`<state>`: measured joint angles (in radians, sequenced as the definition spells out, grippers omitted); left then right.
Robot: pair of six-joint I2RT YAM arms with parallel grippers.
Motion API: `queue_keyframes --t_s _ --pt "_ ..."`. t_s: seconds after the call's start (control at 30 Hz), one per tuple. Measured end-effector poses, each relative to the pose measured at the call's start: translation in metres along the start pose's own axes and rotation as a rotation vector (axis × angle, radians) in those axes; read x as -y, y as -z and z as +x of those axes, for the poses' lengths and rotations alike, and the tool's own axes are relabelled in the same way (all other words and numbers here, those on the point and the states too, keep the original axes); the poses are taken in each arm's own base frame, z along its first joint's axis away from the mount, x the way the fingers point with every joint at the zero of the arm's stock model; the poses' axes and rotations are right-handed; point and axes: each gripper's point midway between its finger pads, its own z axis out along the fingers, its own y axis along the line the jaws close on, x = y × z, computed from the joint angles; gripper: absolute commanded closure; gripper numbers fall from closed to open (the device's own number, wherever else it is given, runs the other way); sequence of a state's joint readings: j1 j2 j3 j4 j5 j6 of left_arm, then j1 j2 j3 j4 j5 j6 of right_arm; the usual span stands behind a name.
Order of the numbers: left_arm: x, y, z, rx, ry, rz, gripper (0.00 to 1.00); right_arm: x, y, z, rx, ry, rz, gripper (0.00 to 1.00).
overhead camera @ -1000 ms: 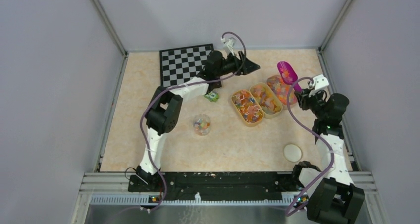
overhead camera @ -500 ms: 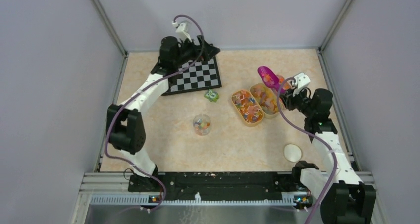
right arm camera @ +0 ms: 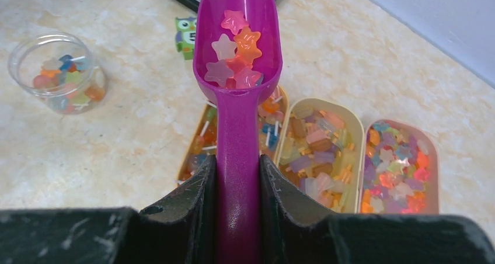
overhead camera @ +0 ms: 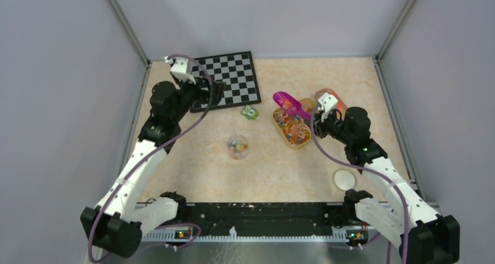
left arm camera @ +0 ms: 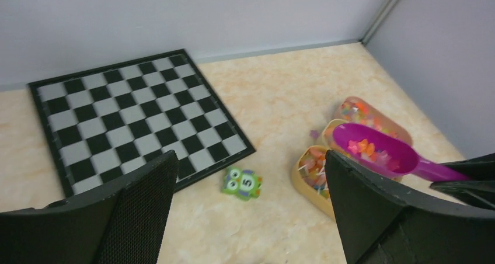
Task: Pack the candies
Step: Place the fake candies in the packing bottle.
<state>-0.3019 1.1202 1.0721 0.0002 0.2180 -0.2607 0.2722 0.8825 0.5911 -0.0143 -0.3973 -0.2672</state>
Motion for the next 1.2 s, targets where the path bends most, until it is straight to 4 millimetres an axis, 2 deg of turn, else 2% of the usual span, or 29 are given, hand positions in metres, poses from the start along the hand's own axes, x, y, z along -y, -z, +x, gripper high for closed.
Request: queue_keyframes --t_s 0.23,0.43,0.57,0.73,0.97,1.2 --pt "-0.019 0.082 0.015 0.15 -0.059 -0.142 0.01 -0.036 -0.002 -0.012 0.015 0.039 -0.086 1.0" --pt "-0.033 0.122 0.02 0.253 -0.097 -0.231 0.01 -0.071 -0.005 -0.018 0.004 0.073 -0.167 1.0" --pt "-0.039 0.134 0.025 0.276 -0.118 -0.268 0.01 -0.104 -0.008 -0.02 -0.01 0.105 -0.241 1.0" --pt "-0.039 0.136 0.026 0.277 -0.131 -0.271 0.01 -0.134 -0.018 -0.011 -0.086 0.138 -0.306 1.0" --pt "-0.042 0.146 0.02 0.304 -0.15 -0.309 0.01 -0.16 -0.02 -0.013 -0.138 0.181 -0.356 1.0" --pt "-0.046 0.152 0.02 0.311 -0.151 -0.346 0.01 -0.177 -0.017 -0.011 -0.202 0.212 -0.393 1.0"
